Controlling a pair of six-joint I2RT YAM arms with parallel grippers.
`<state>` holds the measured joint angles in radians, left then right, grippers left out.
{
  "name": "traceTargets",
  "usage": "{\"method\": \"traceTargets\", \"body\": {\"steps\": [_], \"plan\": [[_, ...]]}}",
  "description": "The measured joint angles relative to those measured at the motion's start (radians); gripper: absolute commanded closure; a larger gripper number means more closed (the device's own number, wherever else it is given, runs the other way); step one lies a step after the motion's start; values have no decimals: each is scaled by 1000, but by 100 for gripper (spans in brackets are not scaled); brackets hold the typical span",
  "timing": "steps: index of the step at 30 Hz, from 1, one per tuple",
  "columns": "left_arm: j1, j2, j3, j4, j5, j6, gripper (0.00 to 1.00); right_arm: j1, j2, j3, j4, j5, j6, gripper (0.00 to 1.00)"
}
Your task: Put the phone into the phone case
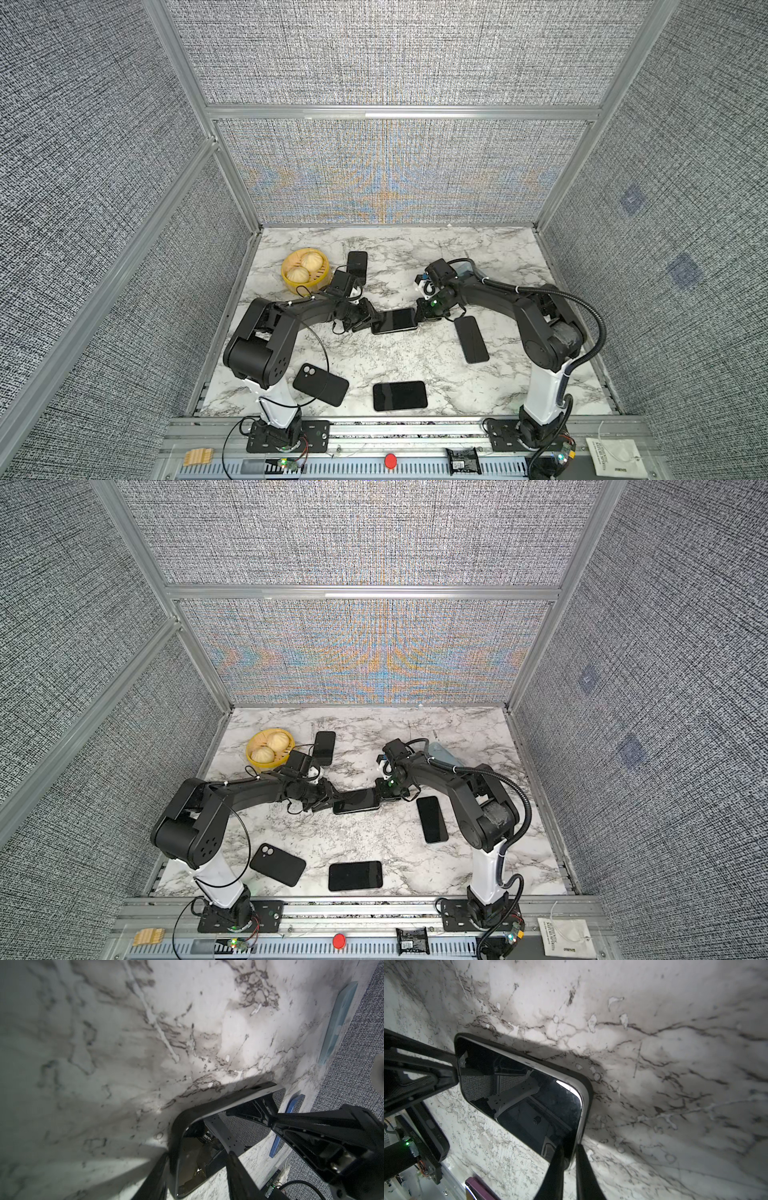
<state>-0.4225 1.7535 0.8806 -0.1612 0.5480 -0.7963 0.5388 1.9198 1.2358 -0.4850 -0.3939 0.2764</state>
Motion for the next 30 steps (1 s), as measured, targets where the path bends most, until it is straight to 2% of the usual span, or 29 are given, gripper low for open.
{"method": "traceTargets", "body": {"steps": [30], "plan": [[0,11,0,3,3,-16,58,12,27,2,4,8,52,91]]}}
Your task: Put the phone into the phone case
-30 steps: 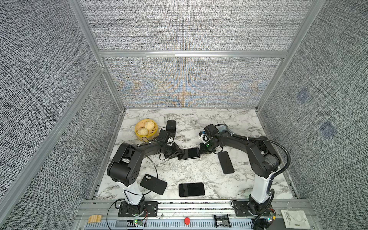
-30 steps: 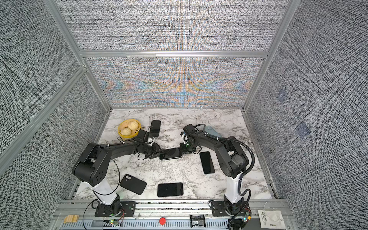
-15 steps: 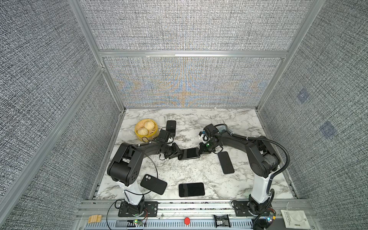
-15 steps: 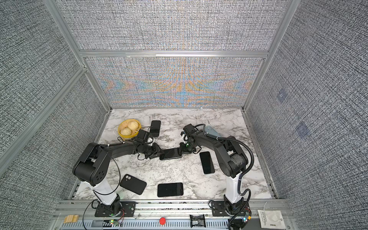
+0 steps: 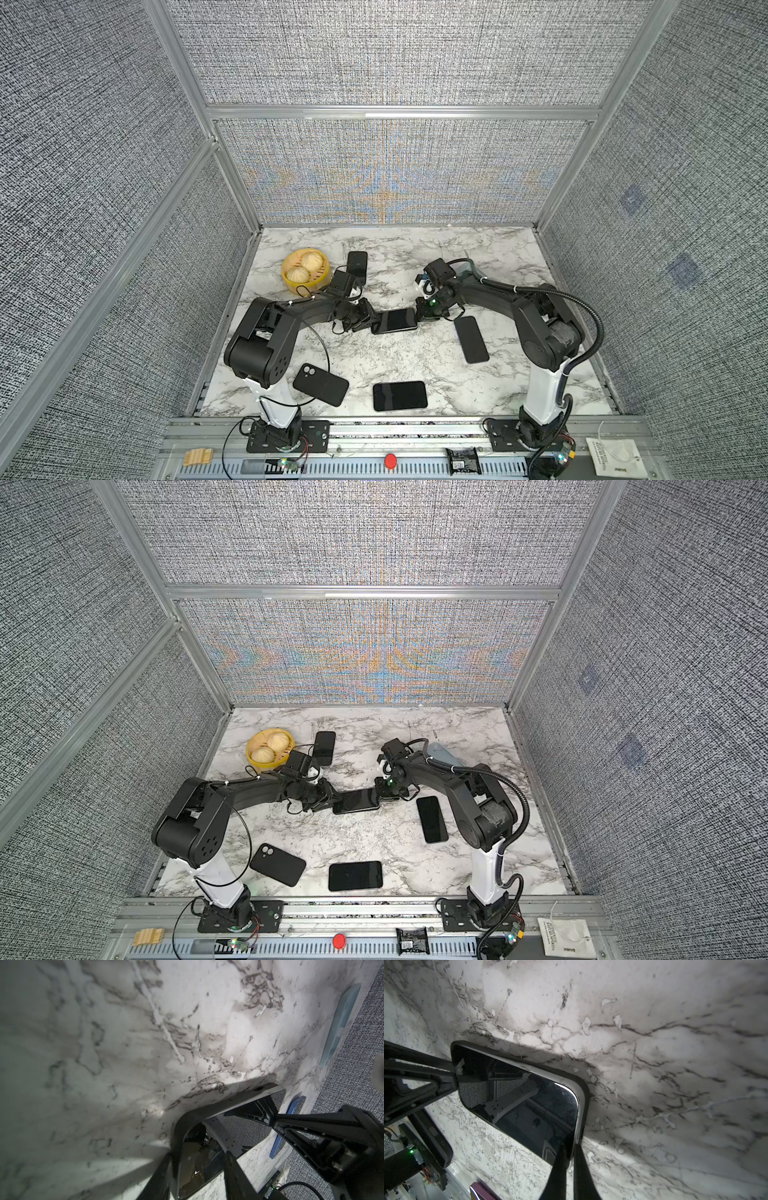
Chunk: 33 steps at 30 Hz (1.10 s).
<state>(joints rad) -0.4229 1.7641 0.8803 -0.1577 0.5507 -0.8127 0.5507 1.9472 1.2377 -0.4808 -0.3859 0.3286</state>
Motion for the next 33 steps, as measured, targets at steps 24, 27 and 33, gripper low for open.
{"method": "traceTargets", "body": {"steps": [24,27,33], "plan": [[-1,1,0,0,-1,0,59,0,6,-28,40,-12,25,92],[-1,1,0,0,-1,0,59,0,6,-31,44,-13,27,92],[0,-3,0,-5,-29,0,59,0,12,-43,90,-35,40,92]]}}
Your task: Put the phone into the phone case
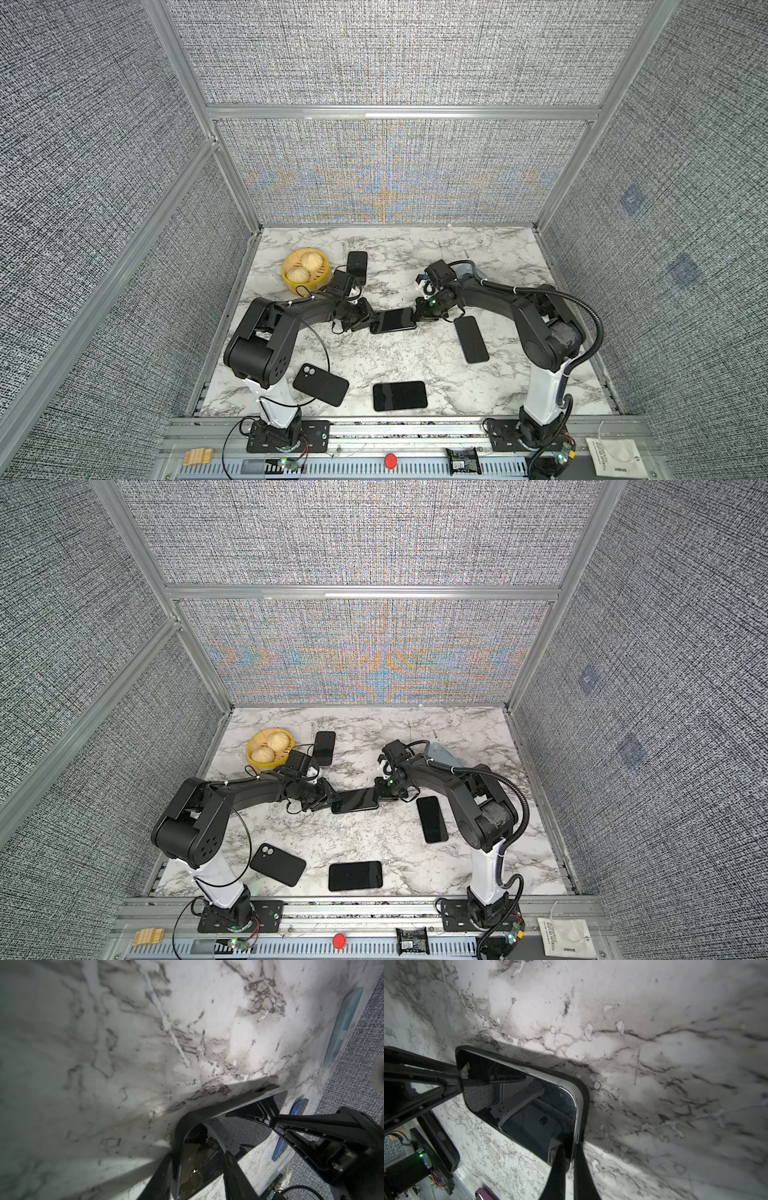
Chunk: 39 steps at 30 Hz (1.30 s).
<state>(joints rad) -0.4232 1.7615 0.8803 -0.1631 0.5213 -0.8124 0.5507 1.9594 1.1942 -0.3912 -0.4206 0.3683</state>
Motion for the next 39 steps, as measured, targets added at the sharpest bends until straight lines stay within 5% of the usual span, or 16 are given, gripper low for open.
{"method": "traceTargets", "body": {"steps": [14,24,30,39], "plan": [[0,-11,0,-10,-41,0,59,3,-14,-23,67,8,-2,91],[-5,-6,37,-42,-18,31,57,29,-95,23,-21,24,-46,71],[16,35,79,-46,-14,58,55,1,-11,78,-23,14,-80,57],[20,75,133,-49,2,87,55,-19,-43,36,-3,-2,-97,54]]}}
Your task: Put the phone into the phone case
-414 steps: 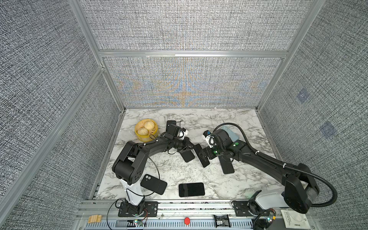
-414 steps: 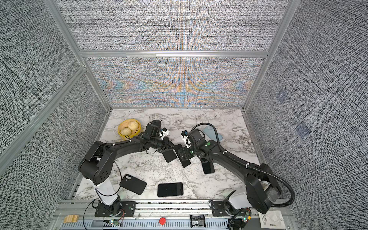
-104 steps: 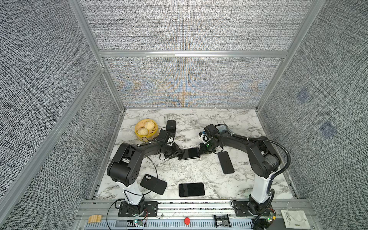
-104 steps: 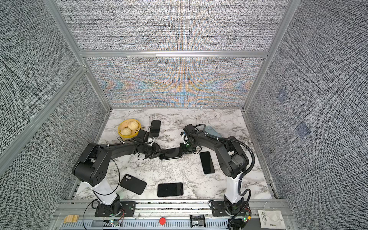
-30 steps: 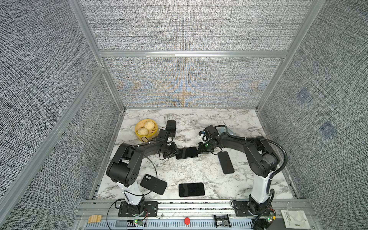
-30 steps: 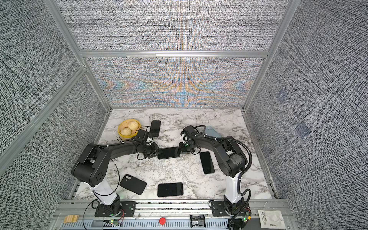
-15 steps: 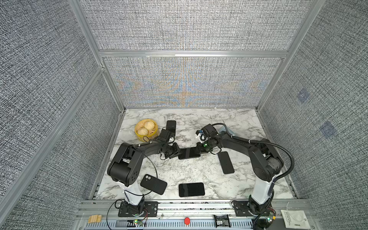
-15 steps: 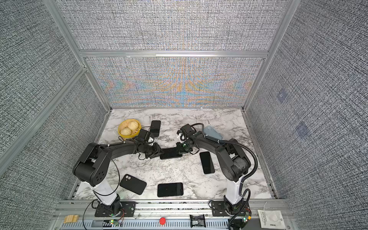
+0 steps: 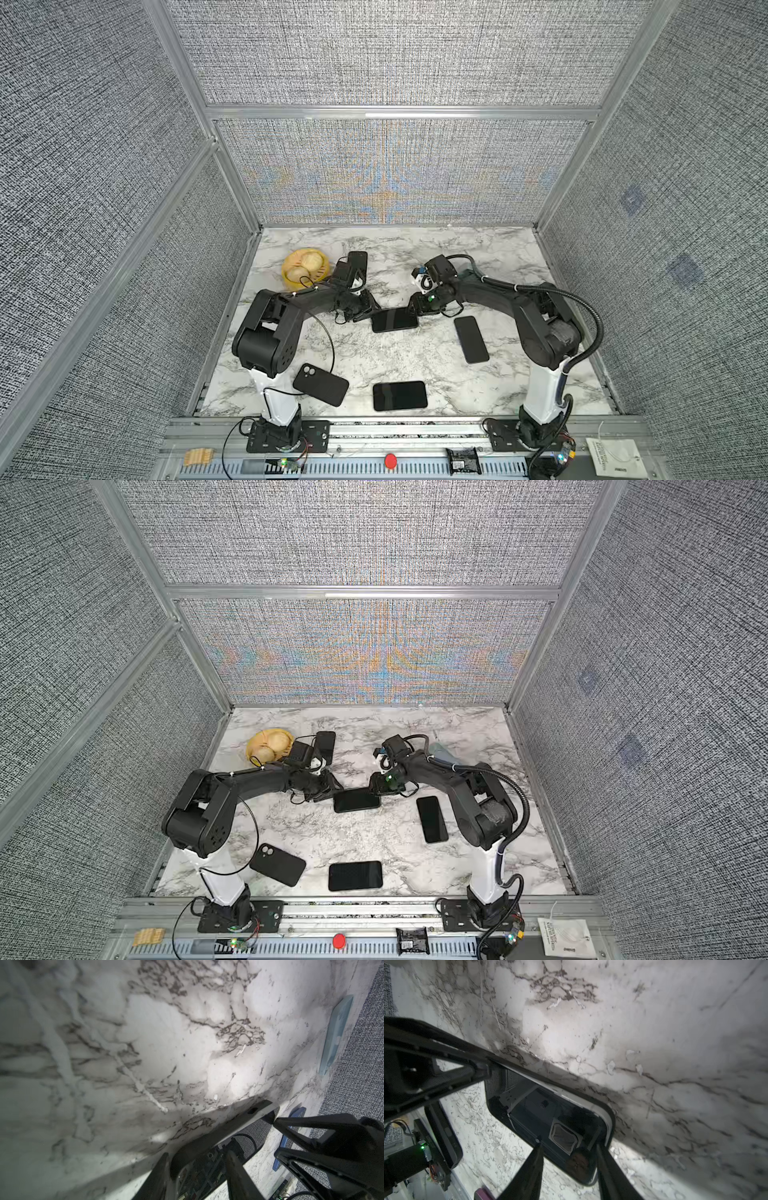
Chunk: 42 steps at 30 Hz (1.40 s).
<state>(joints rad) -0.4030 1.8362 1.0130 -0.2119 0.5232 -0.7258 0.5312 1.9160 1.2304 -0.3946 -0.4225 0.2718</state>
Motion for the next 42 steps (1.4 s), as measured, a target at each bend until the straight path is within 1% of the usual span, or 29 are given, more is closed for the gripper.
{"method": "traceTargets", "body": {"steps": [3,6,13,18,21,30,35,39,42], "plan": [[0,2,9,-4,0,12,55,2,-52,-30,-28,15,-1,54],[0,9,18,-7,0,19,55,-2,-83,-40,-19,33,-8,53],[1,30,23,3,10,24,55,0,-37,-94,19,43,-6,54],[1,31,29,0,13,36,54,31,-43,-119,68,33,13,59],[4,31,43,-16,-6,45,52,51,-53,-142,92,32,34,61],[6,40,67,-46,-35,74,49,139,-89,-192,111,22,99,61],[7,38,68,-34,-42,80,43,190,-97,-205,121,6,135,61],[19,4,53,-63,-43,85,41,202,-135,-209,100,16,137,61],[29,-44,43,-110,-58,98,41,196,-188,-191,58,60,106,61]]}}
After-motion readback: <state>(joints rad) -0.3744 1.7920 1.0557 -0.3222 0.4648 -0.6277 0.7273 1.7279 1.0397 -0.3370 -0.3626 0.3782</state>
